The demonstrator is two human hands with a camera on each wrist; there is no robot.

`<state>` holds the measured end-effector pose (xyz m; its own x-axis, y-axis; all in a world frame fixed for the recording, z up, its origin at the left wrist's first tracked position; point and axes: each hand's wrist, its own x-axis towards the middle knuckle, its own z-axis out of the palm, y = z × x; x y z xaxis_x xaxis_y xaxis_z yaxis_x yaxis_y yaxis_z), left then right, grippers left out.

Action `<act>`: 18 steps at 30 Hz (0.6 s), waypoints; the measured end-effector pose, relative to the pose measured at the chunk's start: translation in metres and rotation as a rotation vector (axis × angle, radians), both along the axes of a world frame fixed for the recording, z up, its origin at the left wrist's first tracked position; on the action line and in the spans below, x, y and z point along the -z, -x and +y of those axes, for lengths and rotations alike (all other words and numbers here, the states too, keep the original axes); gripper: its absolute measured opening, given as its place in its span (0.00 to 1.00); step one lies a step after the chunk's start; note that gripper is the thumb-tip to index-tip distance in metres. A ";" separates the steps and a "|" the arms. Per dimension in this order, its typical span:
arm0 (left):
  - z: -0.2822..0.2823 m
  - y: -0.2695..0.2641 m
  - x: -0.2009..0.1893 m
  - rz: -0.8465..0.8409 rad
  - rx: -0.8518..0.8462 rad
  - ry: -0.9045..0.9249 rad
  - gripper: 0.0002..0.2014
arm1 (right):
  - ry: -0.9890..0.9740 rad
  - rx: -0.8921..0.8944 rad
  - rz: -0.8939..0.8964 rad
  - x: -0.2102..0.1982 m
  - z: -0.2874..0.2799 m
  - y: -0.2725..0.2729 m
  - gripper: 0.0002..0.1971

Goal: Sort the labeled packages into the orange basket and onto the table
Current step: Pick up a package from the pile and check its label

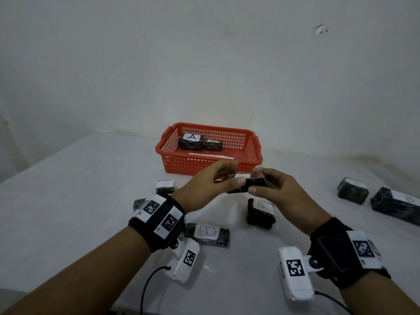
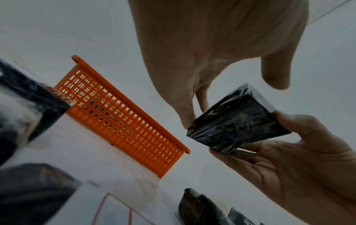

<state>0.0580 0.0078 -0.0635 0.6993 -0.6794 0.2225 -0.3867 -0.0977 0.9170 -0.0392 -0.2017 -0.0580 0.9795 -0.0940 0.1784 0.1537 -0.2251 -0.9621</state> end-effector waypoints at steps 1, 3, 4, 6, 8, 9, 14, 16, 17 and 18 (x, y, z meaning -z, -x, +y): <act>0.000 0.000 0.000 -0.006 -0.007 -0.024 0.39 | 0.005 -0.004 -0.005 0.001 -0.001 0.000 0.31; 0.000 0.000 -0.001 0.004 0.010 -0.038 0.39 | 0.012 -0.015 -0.003 0.003 -0.005 0.000 0.31; 0.000 0.000 -0.001 0.011 0.008 -0.023 0.39 | 0.012 -0.028 0.002 0.003 -0.006 0.000 0.29; 0.001 0.000 0.001 -0.001 -0.034 0.014 0.39 | 0.010 -0.060 0.018 0.003 -0.005 0.000 0.29; 0.001 0.001 0.002 -0.010 -0.060 0.036 0.40 | 0.009 -0.063 0.015 0.003 -0.005 -0.001 0.30; 0.000 0.002 0.002 -0.010 -0.061 0.039 0.41 | 0.009 -0.054 0.008 0.004 -0.005 -0.001 0.30; 0.001 0.005 0.000 0.029 0.001 -0.012 0.42 | 0.045 -0.031 -0.052 0.004 -0.011 0.001 0.35; 0.000 0.006 -0.001 0.004 -0.010 -0.029 0.40 | 0.041 -0.043 -0.048 0.004 -0.013 0.000 0.35; 0.000 0.006 -0.001 -0.008 -0.031 -0.029 0.39 | 0.036 -0.057 -0.042 0.005 -0.013 -0.001 0.35; 0.000 0.005 -0.001 -0.011 -0.048 -0.020 0.38 | 0.027 -0.070 -0.037 0.005 -0.013 -0.001 0.36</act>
<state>0.0528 0.0076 -0.0621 0.7287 -0.6497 0.2166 -0.3910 -0.1349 0.9105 -0.0381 -0.2148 -0.0627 0.9761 -0.0199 0.2166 0.2058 -0.2381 -0.9492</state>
